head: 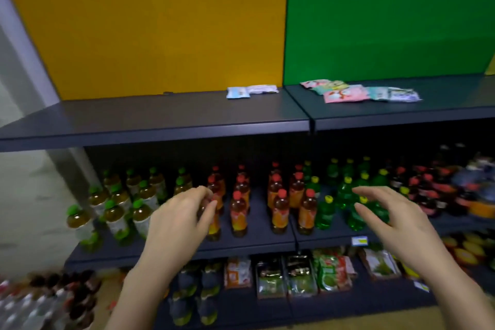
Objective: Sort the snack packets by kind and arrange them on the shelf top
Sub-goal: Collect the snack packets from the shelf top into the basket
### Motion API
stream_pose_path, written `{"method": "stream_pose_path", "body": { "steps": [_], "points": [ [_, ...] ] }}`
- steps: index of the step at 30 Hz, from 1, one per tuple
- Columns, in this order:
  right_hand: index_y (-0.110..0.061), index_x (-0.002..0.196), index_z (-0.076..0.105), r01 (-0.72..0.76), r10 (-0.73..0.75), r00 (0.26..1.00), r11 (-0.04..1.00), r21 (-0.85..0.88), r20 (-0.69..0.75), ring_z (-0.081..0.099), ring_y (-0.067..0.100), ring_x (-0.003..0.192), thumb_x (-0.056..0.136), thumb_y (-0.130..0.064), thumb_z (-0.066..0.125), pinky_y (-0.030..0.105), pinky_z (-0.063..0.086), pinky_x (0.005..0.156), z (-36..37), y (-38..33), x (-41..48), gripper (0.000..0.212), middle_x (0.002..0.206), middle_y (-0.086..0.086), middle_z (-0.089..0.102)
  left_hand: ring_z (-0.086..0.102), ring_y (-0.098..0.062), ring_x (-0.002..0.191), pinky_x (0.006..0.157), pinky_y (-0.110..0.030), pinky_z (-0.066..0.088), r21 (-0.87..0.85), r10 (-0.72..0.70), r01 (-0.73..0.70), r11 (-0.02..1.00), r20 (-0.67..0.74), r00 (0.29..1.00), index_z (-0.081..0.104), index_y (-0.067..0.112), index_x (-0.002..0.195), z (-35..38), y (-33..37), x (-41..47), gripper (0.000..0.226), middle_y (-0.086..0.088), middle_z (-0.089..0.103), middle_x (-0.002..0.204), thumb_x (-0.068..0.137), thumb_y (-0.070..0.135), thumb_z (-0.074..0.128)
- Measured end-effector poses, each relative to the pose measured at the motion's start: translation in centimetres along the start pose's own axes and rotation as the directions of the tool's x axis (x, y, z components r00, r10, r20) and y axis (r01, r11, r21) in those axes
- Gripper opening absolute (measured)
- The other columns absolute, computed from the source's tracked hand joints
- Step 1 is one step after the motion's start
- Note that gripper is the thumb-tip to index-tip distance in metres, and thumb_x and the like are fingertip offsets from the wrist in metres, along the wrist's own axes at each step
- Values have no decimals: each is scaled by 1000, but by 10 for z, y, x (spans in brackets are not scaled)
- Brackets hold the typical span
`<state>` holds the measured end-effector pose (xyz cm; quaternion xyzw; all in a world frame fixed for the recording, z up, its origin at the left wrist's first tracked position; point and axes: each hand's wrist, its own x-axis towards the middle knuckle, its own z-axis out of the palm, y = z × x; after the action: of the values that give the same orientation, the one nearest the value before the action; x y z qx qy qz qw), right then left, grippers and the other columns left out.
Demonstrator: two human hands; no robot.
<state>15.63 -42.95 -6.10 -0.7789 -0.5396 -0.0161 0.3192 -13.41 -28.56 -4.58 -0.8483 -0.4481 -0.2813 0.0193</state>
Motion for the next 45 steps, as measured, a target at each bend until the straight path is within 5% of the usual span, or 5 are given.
{"method": "stream_pose_path", "body": {
  "steps": [4, 18, 30, 41, 45],
  "points": [
    [-27, 114, 61, -43, 43, 999, 999, -27, -24, 56, 15, 110, 88, -32, 56, 34, 45, 84, -25, 42, 7, 27, 110, -12, 59, 63, -11, 93, 68, -25, 47, -54, 18, -16, 998, 27, 999, 61, 26, 104, 28, 48, 25, 20, 11, 66, 95, 91, 38, 52],
    [-28, 109, 63, 146, -146, 988, 989, 0, 43, 59, 14, 101, 87, -29, 60, 37, 49, 85, -43, 115, 136, 23, 105, -11, 62, 62, -15, 93, 65, -25, 38, -57, -72, 66, 996, -96, 993, 61, 23, 107, 82, 127, 111, 23, 9, 66, 98, 92, 36, 51],
    [-29, 111, 61, 268, -273, 961, 958, 97, 37, 58, 14, 106, 88, -30, 57, 43, 48, 92, 28, 79, 308, 24, 114, -7, 63, 58, -28, 103, 72, -32, 39, 75, -65, 66, 995, -16, 998, 57, 21, 105, 122, 70, 265, 23, 3, 65, 108, 92, 39, 49],
    [-15, 124, 55, 335, -321, 917, 942, -18, 238, 54, 14, 99, 91, -26, 56, 26, 42, 84, 98, 16, 479, 35, 121, 5, 59, 56, -32, 103, 74, -32, 41, 282, -59, 14, 959, 151, 987, 56, 12, 111, 161, -9, 440, 34, -10, 61, 116, 93, 38, 46],
    [-13, 134, 45, 375, -327, 872, 925, -66, 364, 47, 23, 121, 91, -29, 55, 34, 38, 100, 128, 8, 518, 46, 134, 9, 48, 55, -30, 106, 72, -32, 38, 309, -164, 83, 947, 247, 955, 56, 10, 111, 184, -20, 476, 49, -12, 60, 117, 90, 54, 46]
  ]
}}
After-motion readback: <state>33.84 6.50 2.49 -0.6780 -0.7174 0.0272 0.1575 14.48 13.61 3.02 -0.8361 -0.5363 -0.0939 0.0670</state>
